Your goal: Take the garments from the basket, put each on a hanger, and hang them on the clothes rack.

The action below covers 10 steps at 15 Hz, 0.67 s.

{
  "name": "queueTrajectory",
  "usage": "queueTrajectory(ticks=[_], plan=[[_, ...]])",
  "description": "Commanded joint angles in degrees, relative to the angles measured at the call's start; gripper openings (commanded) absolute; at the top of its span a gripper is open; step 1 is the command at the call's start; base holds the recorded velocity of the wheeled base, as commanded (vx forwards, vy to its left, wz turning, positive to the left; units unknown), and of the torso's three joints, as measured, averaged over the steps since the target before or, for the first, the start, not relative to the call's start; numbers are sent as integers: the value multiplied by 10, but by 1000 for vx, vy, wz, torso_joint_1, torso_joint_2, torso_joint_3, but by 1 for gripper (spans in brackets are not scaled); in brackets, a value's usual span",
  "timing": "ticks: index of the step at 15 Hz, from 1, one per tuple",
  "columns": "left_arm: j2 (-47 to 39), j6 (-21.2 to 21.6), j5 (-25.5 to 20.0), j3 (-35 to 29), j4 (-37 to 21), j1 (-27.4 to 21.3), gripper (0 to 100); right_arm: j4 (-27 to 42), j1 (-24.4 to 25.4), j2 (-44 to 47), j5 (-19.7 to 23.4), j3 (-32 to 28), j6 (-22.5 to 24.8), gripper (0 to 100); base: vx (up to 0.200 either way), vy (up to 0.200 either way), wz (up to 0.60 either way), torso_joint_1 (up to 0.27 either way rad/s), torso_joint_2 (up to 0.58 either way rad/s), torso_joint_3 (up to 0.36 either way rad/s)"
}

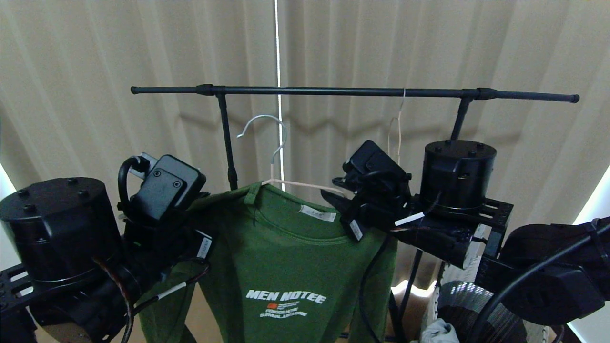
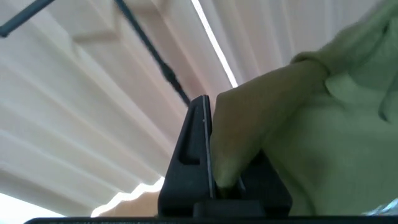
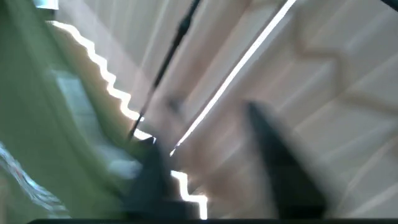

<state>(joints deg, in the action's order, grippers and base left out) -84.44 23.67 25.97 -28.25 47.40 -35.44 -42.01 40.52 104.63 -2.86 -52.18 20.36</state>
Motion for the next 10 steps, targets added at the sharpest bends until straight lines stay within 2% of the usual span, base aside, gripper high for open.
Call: queueTrajectory(ticks=[1,8,9,10], plan=[[1,1,3,5,-1,-2,0,0,-1,-2,-3,2,0,0,0,0,0,0,0,0],[2,-3,3,4,0,-2,0,-4,3,-6,-3,8,0,0,0,0,0,0,0,0],[2,-4,3,4,0,-2,100,-4,3,-10,-3,11,0,0,0,0,0,0,0,0],[6,-6,2,4,0,-3,100,-4,3,-14,-3,13,0,0,0,0,0,0,0,0]])
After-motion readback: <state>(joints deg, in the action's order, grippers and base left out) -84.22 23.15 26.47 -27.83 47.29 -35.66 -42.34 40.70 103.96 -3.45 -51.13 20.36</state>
